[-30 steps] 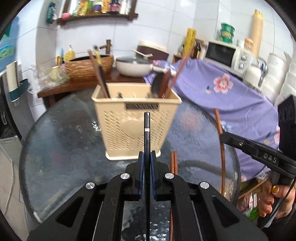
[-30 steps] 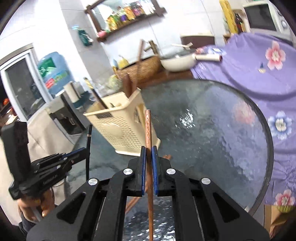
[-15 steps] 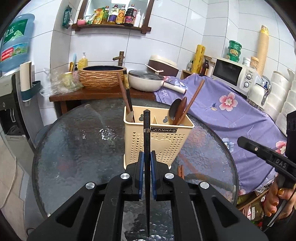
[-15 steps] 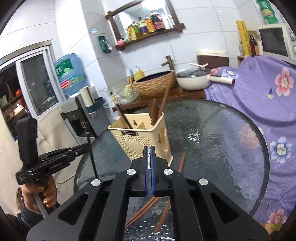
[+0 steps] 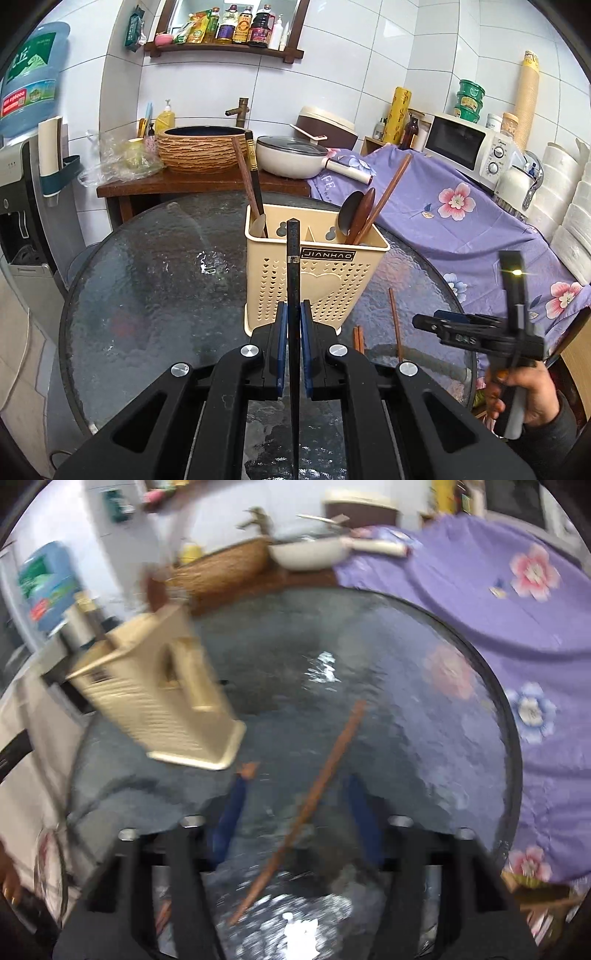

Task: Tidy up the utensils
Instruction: 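Lift the black chopstick with the left tool while the right tool lifts the brown chopstick, then carry both chopsticks over the holder and lower them inside with both tools, then open both tools to release the chopsticks into the holder and withdraw, then move both tools toward the two brown chopsticks lying on the glass table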

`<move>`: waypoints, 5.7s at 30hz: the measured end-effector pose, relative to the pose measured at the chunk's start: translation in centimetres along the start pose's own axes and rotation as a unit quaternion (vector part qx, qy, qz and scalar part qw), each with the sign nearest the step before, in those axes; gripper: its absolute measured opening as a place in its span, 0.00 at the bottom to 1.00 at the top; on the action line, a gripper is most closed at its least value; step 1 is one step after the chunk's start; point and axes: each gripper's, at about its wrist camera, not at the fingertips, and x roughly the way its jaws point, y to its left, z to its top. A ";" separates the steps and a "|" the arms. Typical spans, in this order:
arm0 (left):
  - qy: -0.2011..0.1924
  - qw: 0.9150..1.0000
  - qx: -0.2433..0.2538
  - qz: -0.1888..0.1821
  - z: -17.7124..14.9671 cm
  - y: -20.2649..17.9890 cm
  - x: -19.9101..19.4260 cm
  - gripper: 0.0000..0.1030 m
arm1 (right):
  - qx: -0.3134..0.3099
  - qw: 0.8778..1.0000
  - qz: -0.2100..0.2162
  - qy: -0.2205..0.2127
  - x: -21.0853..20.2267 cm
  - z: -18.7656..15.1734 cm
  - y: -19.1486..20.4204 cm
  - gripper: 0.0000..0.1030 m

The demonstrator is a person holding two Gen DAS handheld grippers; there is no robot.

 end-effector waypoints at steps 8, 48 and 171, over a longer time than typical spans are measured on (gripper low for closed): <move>0.002 1.000 0.001 -0.005 0.0 -0.2 0.2 0.07 | -0.028 0.997 -0.058 0.040 5.0 1.6 1.5 0.51; -0.005 1.000 0.008 -0.004 0.4 -0.5 0.4 0.07 | -0.029 0.987 0.092 -0.125 -6.4 1.2 2.6 0.07; 0.058 0.995 0.007 0.078 -7.5 1.4 4.3 0.77 | -0.139 0.989 -0.049 0.010 -0.4 -8.9 7.7 0.77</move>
